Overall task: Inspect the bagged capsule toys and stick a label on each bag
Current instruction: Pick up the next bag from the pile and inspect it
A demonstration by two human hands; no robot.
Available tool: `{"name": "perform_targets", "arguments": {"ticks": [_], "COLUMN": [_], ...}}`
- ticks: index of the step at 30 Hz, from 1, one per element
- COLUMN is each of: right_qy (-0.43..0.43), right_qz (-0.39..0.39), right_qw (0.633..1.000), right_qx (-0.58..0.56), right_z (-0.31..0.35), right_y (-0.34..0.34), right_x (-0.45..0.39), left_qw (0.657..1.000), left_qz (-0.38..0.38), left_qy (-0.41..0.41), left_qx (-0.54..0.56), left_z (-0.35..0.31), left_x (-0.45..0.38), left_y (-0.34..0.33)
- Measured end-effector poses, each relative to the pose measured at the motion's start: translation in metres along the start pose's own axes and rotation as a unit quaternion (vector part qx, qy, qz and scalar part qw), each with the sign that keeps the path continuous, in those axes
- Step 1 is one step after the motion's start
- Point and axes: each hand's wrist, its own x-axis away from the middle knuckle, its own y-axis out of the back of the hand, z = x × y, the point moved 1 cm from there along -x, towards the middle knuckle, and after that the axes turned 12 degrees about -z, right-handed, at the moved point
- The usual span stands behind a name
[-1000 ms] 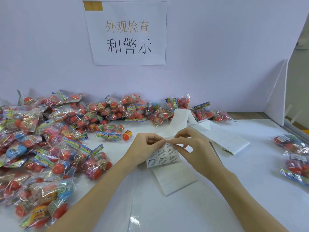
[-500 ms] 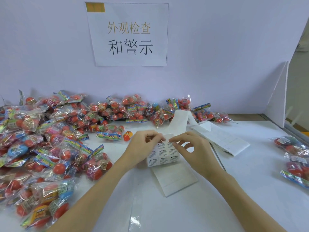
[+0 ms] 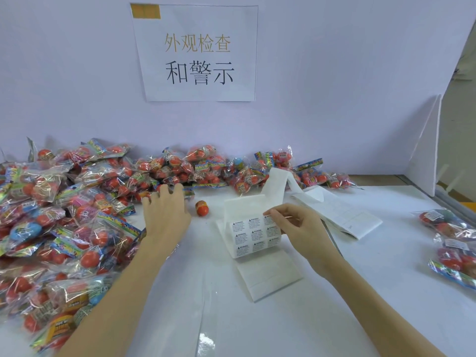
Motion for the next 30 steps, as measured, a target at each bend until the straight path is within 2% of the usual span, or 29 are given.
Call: {"name": "perform_targets", "arguments": {"ticks": [6,9,11,13,14,16,18,20,24,30], "right_qy": [-0.059,-0.076,-0.076,-0.053,-0.033,0.022,0.066,0.066,0.046,0.037], "right_qz": [0.008,0.018,0.000,-0.026,-0.037,-0.062,-0.076,-0.047,-0.024,-0.011], "right_qw": [0.992,0.985,0.986,0.995,0.997,0.998,0.995,0.995,0.989,0.995], "right_qx": [-0.111,-0.155,-0.145,-0.085,-0.051,-0.008,-0.005,-0.059,-0.138,-0.092], "right_z": [-0.002,-0.001,0.002,0.004,0.005,0.006,0.009,0.012,0.015,0.014], "right_y": [0.003,0.004,0.006,0.008,0.007,0.007,0.008,0.008,0.005,0.007], "right_x": [0.001,-0.001,-0.001,-0.001,0.000,0.000,0.000,0.001,0.004,0.002], "left_qw": [0.979,0.923,0.847,0.762,0.732,0.686,0.656,0.653,0.683,0.710], "left_qz": [-0.155,-0.211,-0.175,-0.075,-0.029,0.040,0.083,0.115,0.160,0.144], "left_qy": [-0.010,0.011,0.049,0.104,0.124,0.142,0.141,0.120,0.051,0.046], "left_qx": [0.130,0.322,0.500,0.634,0.670,0.712,0.737,0.739,0.711,0.688], "left_z": [-0.014,-0.026,-0.034,-0.043,-0.047,-0.056,-0.064,-0.068,-0.073,-0.072], "left_x": [0.000,0.000,0.002,0.005,0.007,0.014,0.020,0.024,0.031,0.029], "left_y": [0.019,0.030,0.037,0.043,0.044,0.045,0.044,0.042,0.040,0.038]}}
